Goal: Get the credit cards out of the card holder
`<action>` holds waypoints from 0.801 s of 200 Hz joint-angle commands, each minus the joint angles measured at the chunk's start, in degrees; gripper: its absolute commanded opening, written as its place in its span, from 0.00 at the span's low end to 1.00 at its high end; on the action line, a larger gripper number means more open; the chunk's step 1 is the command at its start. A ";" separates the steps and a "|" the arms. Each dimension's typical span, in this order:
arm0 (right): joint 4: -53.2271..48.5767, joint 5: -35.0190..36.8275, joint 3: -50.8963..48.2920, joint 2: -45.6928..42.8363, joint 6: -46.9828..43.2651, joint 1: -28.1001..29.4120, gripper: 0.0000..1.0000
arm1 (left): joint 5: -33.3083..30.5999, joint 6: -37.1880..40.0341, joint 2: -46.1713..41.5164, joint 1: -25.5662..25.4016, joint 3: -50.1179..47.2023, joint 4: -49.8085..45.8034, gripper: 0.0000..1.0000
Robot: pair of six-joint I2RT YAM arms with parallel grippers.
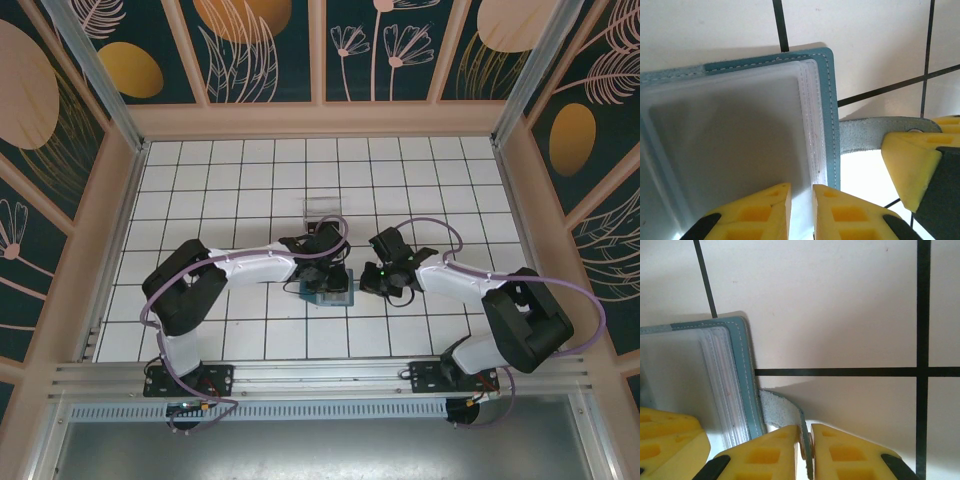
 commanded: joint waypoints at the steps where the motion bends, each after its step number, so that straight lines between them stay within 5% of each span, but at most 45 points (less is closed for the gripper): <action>1: -1.65 1.53 -0.23 -0.09 -0.36 -0.53 0.16 | 0.18 0.86 -1.29 -0.01 -0.97 -0.65 0.20; 83: -2.43 1.79 0.30 0.01 -0.64 -0.53 0.16 | -0.04 1.41 -0.88 0.02 -1.31 -0.75 0.20; 160: -3.18 2.23 0.56 -0.46 -0.60 -0.46 0.16 | -11.78 4.94 -1.44 0.06 2.23 -14.28 0.21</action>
